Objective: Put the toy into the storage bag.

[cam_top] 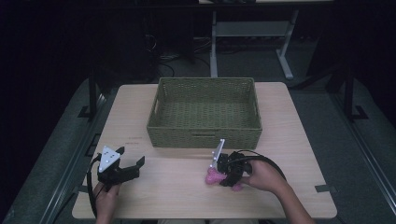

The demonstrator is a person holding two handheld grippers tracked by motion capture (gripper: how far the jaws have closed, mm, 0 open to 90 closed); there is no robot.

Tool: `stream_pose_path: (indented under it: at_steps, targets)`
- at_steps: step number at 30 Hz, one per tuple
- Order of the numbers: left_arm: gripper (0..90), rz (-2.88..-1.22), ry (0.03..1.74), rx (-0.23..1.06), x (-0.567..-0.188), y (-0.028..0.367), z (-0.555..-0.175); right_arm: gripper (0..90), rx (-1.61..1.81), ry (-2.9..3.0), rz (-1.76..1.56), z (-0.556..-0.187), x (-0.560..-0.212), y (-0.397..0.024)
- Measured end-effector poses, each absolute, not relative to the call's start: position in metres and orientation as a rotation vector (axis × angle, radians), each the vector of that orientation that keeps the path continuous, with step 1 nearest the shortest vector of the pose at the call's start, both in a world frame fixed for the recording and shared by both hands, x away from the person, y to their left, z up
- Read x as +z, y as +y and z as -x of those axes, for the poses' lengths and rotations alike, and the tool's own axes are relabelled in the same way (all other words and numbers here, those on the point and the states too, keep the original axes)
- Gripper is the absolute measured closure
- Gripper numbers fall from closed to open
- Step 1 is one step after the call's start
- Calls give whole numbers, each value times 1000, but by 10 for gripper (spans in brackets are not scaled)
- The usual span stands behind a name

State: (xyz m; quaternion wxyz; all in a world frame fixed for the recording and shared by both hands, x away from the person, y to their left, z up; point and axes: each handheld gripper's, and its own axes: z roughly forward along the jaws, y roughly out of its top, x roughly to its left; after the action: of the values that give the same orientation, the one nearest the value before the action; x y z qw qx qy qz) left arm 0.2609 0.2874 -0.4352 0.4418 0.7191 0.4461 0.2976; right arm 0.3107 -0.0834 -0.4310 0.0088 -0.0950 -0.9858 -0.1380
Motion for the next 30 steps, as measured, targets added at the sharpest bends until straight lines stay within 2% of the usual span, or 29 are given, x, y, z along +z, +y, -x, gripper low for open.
stream_pose_path:
  at_steps: [11,30]
  targets:
    - [136,-1783,1106,738,-435,287,-261,579,-439,-3058,272,-312,-426,-86]
    - [137,-1783,1104,739,-435,287,-260,580,-559,-3031,268,-330,-389,-94]
